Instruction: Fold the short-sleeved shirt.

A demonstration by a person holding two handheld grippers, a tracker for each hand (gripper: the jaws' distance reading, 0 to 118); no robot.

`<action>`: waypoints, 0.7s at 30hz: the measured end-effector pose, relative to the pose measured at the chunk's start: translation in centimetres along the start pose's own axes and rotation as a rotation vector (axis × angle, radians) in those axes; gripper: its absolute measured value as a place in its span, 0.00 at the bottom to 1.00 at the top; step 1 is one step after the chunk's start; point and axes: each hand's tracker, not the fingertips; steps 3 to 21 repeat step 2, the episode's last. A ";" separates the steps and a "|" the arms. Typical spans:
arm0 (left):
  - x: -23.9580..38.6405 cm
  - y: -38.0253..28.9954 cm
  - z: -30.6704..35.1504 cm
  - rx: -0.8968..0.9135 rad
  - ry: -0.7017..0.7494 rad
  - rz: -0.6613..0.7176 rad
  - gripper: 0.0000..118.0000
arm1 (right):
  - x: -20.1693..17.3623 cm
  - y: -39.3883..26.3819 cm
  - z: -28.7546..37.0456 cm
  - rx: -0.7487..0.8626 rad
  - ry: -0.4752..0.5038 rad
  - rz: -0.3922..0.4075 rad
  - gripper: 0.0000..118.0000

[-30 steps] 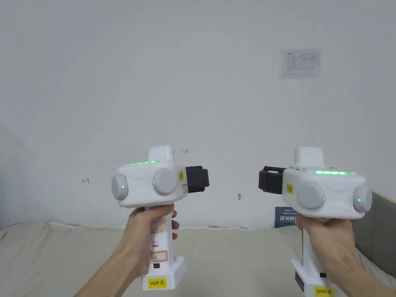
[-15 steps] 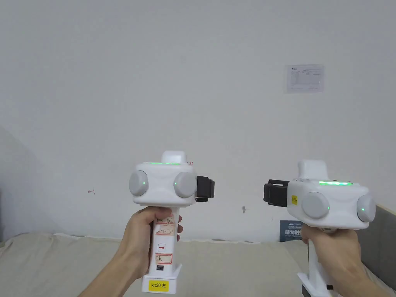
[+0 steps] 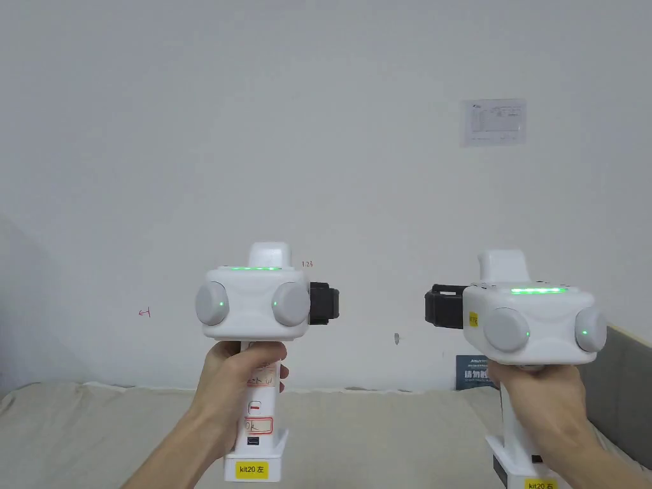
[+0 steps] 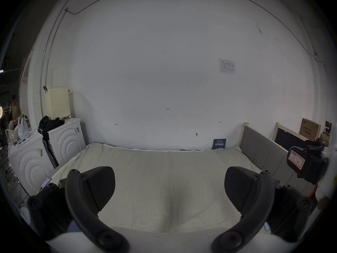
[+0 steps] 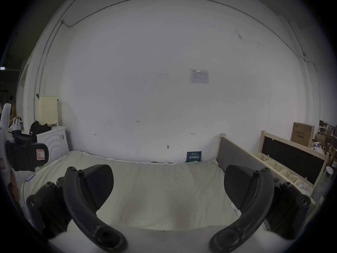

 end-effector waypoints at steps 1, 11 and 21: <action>0.0 0.0 0.0 -0.006 0.011 -0.003 1.00 | 0.0 0.1 0.0 0.000 0.004 0.000 1.00; -0.1 0.1 0.1 0.000 0.022 0.002 1.00 | 0.0 0.2 0.1 0.001 0.011 -0.003 1.00; -0.1 0.1 0.1 0.000 0.022 0.002 1.00 | 0.0 0.2 0.1 0.001 0.011 -0.003 1.00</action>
